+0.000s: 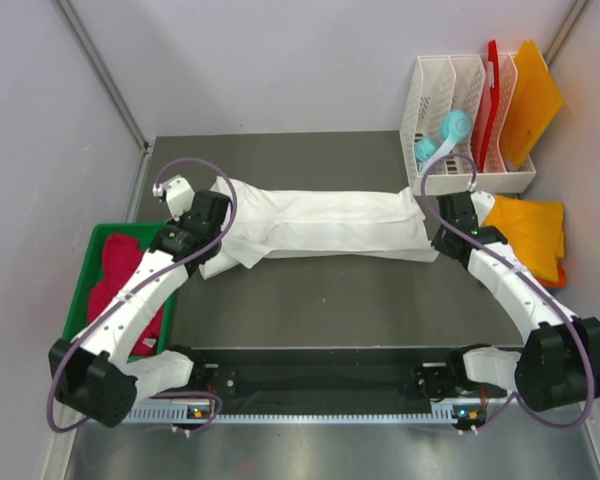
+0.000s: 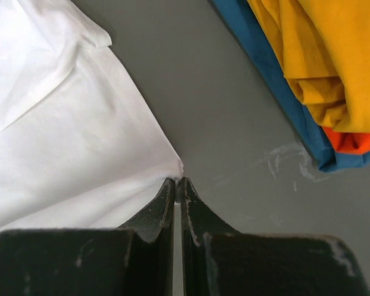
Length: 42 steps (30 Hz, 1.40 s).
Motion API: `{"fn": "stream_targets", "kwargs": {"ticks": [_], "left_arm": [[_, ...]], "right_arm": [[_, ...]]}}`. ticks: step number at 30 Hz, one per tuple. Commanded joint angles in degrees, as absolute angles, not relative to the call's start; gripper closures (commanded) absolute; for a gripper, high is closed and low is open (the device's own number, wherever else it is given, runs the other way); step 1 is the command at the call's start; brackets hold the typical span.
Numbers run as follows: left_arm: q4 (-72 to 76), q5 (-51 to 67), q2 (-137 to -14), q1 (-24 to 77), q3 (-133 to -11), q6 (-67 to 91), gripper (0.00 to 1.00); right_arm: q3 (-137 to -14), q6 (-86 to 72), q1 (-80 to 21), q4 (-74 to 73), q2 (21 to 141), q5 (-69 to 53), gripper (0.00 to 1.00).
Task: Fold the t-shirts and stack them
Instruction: Fold the tshirt
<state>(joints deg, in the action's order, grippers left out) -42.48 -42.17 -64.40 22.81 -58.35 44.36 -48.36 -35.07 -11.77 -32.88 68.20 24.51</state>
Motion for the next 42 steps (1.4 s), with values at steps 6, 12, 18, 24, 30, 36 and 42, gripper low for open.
{"fn": "stream_targets", "kwargs": {"ticks": [6, 12, 18, 24, 30, 36, 42], "left_arm": [[-32.26, -38.67, -71.54, 17.41, -61.70, 40.17, 1.00], [-30.59, -39.64, -73.91, 15.65, -62.14, 39.29, 1.00], [-29.53, -40.34, -75.76, 14.42, -62.23, 39.02, 1.00], [-29.09, -40.78, -78.31, 13.27, -63.10, 39.02, 1.00], [-29.09, -40.96, -79.89, 12.75, -63.19, 39.29, 1.00], [-29.18, -41.31, -81.82, 12.39, -63.02, 39.38, 1.00], [-28.39, -42.19, -84.72, 12.13, -63.19, 38.76, 1.00]], "right_arm": [[-55.89, -34.10, -10.20, -27.42, 76.46, 27.16, 1.00], [-58.79, -33.57, -10.28, -26.19, 80.85, 27.51, 1.00], [-61.51, -32.78, -10.46, -25.31, 84.36, 27.25, 1.00], [-66.26, -31.73, -10.55, -24.70, 89.72, 27.07, 1.00], [-70.48, -30.94, -10.81, -24.35, 94.91, 26.63, 1.00], [-75.05, -30.76, -11.95, -24.08, 100.71, 25.93, 1.00], [-78.39, -30.76, -12.48, -24.34, 106.16, 25.75, 1.00]]}}
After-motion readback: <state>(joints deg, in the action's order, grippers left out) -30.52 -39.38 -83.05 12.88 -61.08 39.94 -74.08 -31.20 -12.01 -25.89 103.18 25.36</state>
